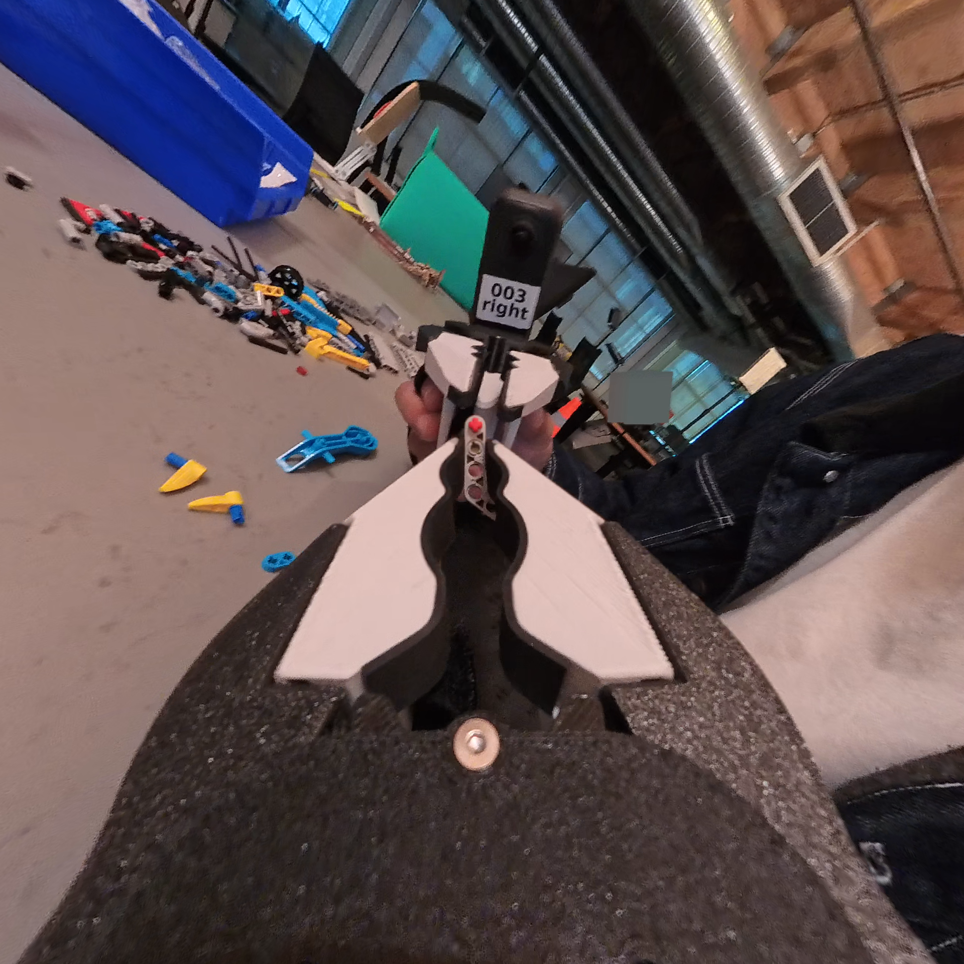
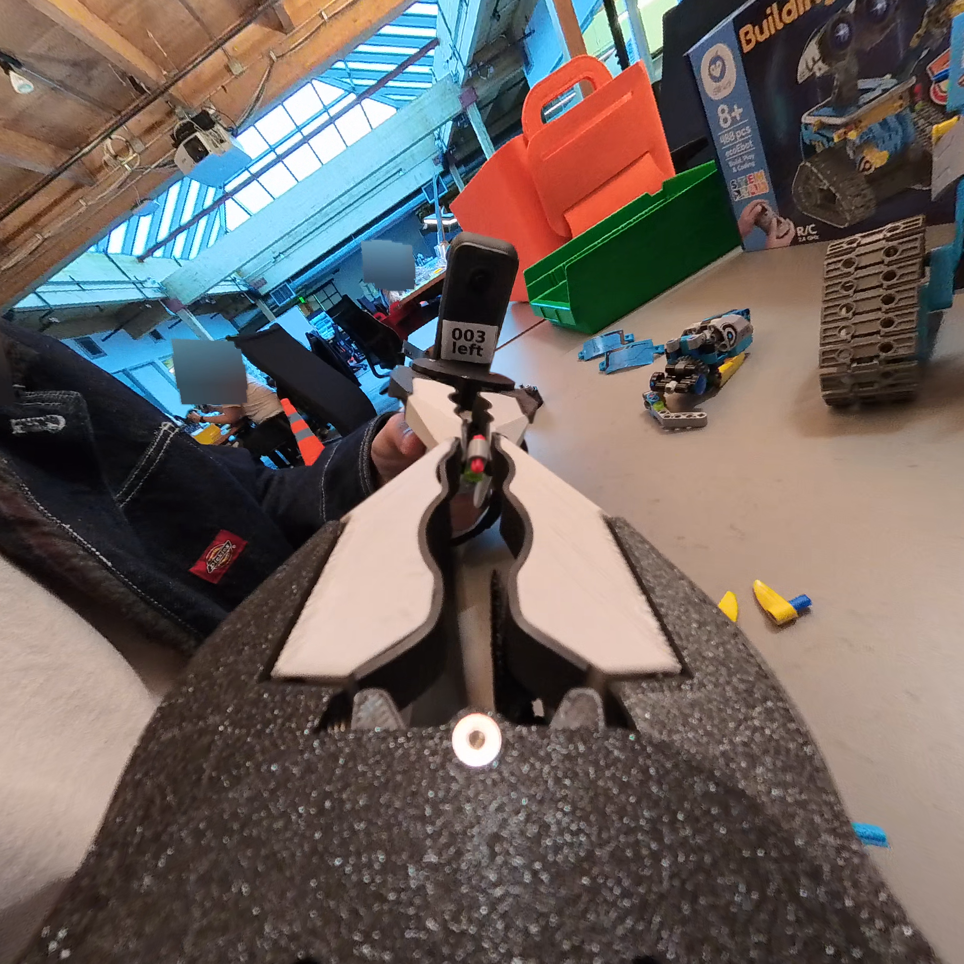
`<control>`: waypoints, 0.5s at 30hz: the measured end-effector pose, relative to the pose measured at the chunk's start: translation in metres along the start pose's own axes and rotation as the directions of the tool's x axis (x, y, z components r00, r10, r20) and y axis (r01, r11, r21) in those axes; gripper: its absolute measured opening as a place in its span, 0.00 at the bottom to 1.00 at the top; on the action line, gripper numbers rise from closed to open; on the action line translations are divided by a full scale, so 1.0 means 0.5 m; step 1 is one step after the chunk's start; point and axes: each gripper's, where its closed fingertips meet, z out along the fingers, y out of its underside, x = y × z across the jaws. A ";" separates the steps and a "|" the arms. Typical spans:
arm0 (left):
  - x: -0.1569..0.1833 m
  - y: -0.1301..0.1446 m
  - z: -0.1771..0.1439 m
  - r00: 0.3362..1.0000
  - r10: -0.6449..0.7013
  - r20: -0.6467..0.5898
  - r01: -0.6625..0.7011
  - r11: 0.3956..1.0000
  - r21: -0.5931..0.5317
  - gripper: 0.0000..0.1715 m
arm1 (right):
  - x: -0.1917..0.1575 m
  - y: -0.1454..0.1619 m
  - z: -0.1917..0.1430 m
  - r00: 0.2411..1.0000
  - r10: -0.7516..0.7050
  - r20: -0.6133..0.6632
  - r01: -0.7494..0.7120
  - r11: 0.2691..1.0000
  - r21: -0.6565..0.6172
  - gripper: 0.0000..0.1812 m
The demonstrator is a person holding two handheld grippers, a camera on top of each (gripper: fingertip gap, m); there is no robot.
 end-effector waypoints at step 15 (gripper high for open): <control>0.136 -0.009 -0.004 0.810 -0.259 -0.526 0.296 0.955 -0.015 0.03 | -0.123 -0.029 0.007 0.940 -0.143 0.308 0.123 0.989 0.084 0.12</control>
